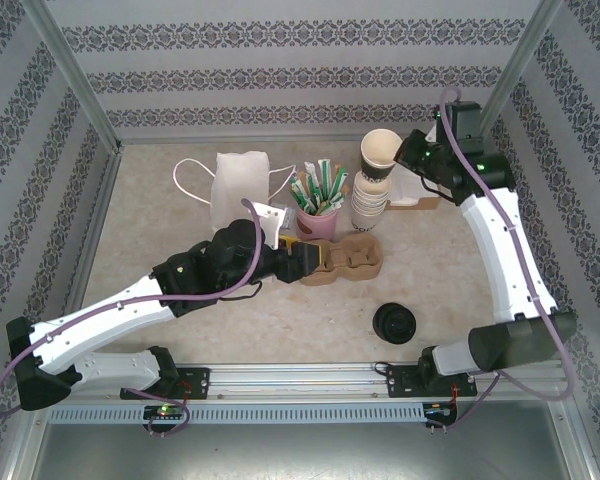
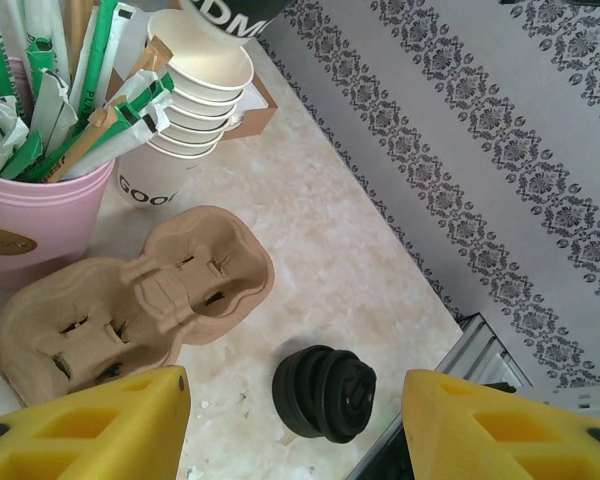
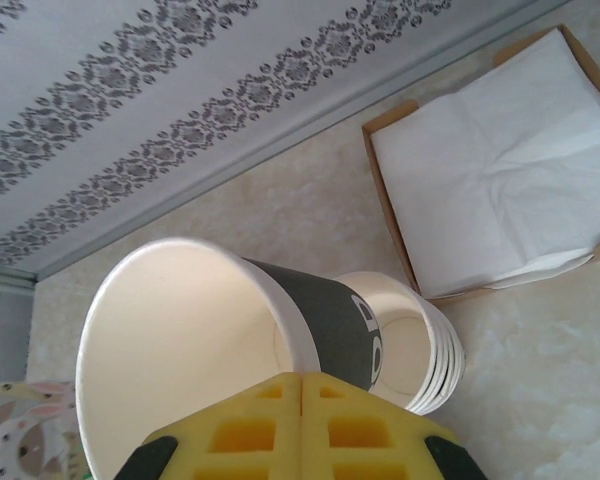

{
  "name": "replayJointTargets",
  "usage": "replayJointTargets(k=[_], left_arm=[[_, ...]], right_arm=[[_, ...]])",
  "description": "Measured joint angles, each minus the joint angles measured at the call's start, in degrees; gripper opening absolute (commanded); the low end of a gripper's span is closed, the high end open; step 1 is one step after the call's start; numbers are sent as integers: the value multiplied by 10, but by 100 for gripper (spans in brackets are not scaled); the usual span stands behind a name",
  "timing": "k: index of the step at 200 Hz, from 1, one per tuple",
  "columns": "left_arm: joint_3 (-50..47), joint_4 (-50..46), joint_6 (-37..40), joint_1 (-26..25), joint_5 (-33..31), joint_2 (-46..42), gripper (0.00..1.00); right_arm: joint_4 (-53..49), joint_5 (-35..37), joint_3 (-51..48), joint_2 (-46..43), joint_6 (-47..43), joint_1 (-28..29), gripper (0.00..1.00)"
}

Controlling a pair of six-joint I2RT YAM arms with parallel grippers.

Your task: Pack the takeout coffee

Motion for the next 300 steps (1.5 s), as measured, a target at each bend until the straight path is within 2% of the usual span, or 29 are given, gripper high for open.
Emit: replayJointTargets(k=[29,56,89,148,184,225,256,300], left_arm=[[-9,5,0,0,-5,-14,59],[-19,12,0,0,-13,-37,59],[-42,16,0,0,-24,-69,59],[-68,13,-13,0,-32,-107,59],[-86,12,-24,0,-30,-117,59],[-95,13,-30,0,-30,-120,59],[-102,13,-31,0,-30,-120,59],[-117,13,-35,0,-32,-125,59]], right_arm=[[-23,-3,-6,-58,0,20,0],[-47,-1,-41,-141,9,62,0],[-85,18,-125,-242,44,148,0],[-132,83,-291,-336,156,292,0],[-117,111,-389,-348,225,372,0],[-66,126,-478,-323,268,409,0],[11,138,-535,-307,286,442,0],[81,171,-568,-304,294,460,0]])
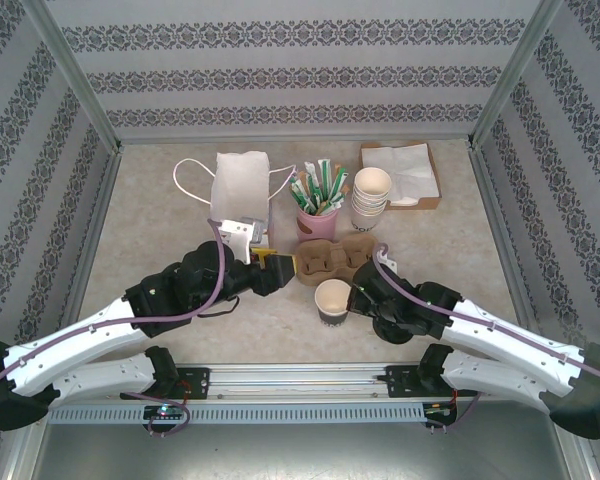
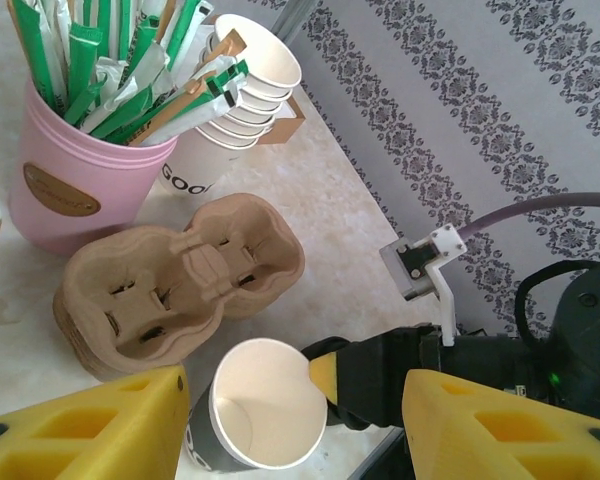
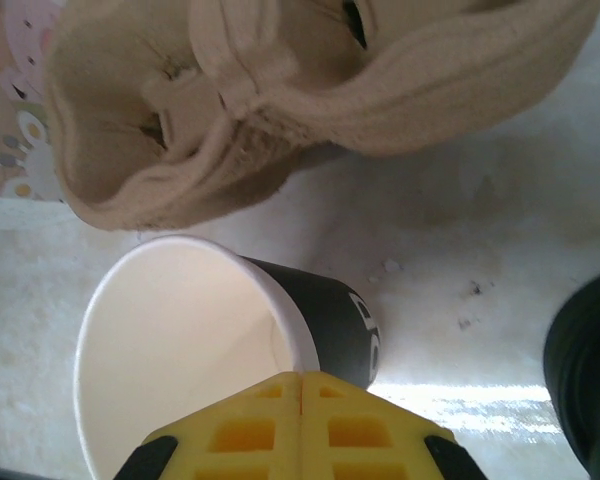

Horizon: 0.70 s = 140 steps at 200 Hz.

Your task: Pack the takeout coffee

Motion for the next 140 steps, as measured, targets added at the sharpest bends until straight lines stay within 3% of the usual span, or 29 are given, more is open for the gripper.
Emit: replayJointTargets(k=[23,103,140], left_arm=[[-8,0,-2,0,0,0,59],[-13,0,-4,0,0,0,59],[-19,0,-4,0,0,-1,60]], right_arm=[[27,14,-8,0,0,0,0],[35,30,-11,5,5,1,15],[8,37,-9,15,11,1,27]])
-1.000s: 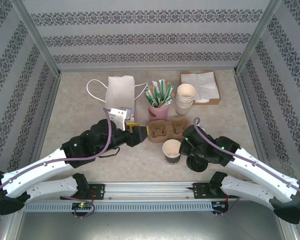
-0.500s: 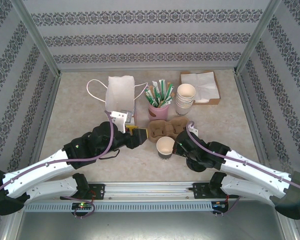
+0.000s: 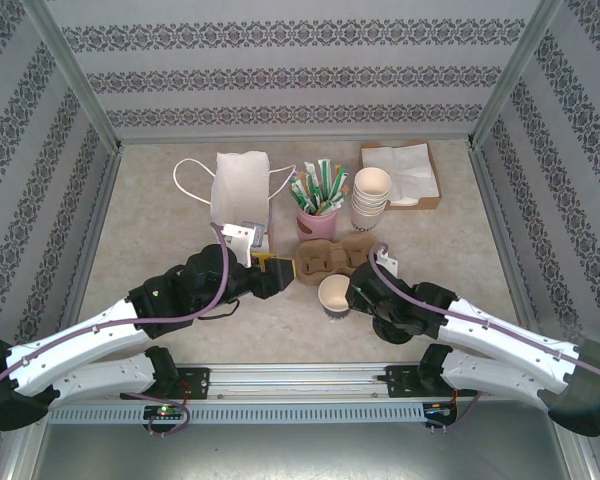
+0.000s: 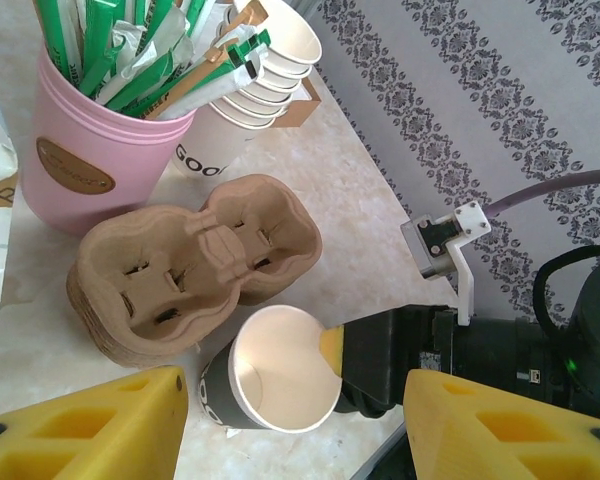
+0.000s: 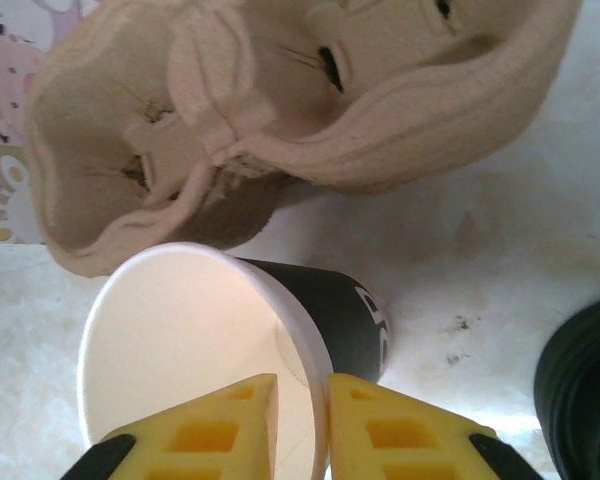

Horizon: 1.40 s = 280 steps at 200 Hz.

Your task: Pack the takeout coffee

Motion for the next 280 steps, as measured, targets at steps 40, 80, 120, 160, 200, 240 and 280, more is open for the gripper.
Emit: replayJointTargets(k=[40,80,120,160,200,240,280], left_arm=[[-1,0,0,0,-2,-5,60],[-1,-1,0,0,-11,-15,60],[-1,-10,0,0,-18,-21,60],[-5,-16,0,0,-26,-40,62],[-12,-19,0,0,-27,-44,62],[-15,-19,-2,0,-27,-42,63],[-20,-20,-2,0,-27,-40,64]], right_arm=[[-66,12,31,1,18,0,47],[-165,17,87,-18,56,-24,67],[-268,-1,88,-72,119,-82,80],[-312,-27,39,-123,163,-114,83],[-295,-53,-1,-132,176,-139,84],[-264,-76,-32,-126,173,-158,85],[-244,-94,-52,-105,131,-198,84]])
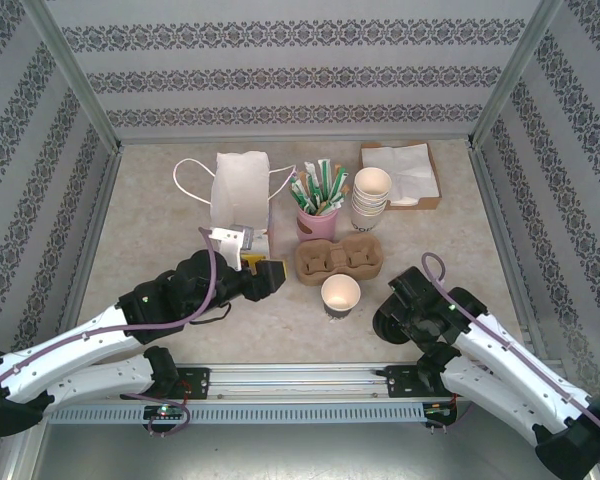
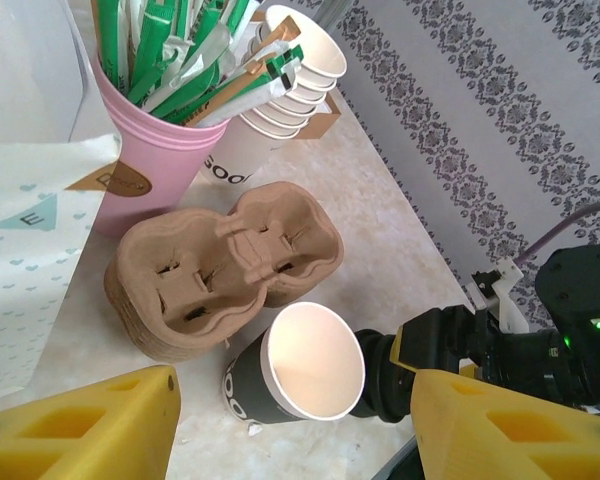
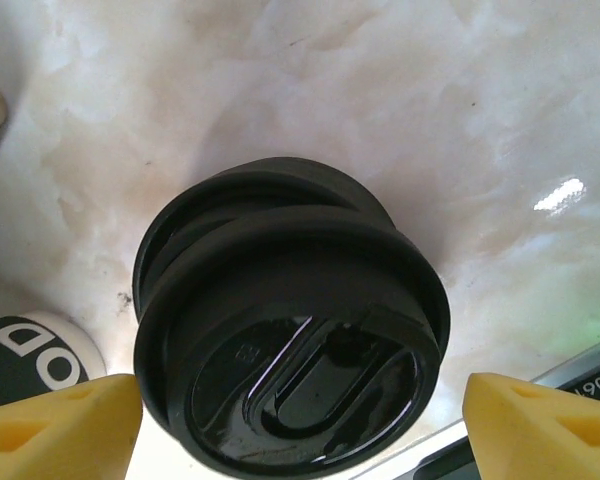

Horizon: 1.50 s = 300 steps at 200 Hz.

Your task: Pack the takeout coffee

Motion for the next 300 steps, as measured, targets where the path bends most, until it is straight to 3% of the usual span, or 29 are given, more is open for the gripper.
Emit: replayJointTargets(k=[46,101,208,253,300], left_arm=[[0,0,0,0,0,4,64],[-4,0,-2,0,0,7,64],[-14,2,-15,0,2,9,64],[-18,3,-17,0,2,8,64],[-18,3,-17,0,3,8,64]], right_arm=[[24,-16,-9,7,-51,-24,84],[59,-28,-21,9,-70,-33,77],[118,-44,-8,69,-159,-89,82],[121,-46,-1,49,-176,-89,84],[118,-47,-5,14,-177,-89,80]])
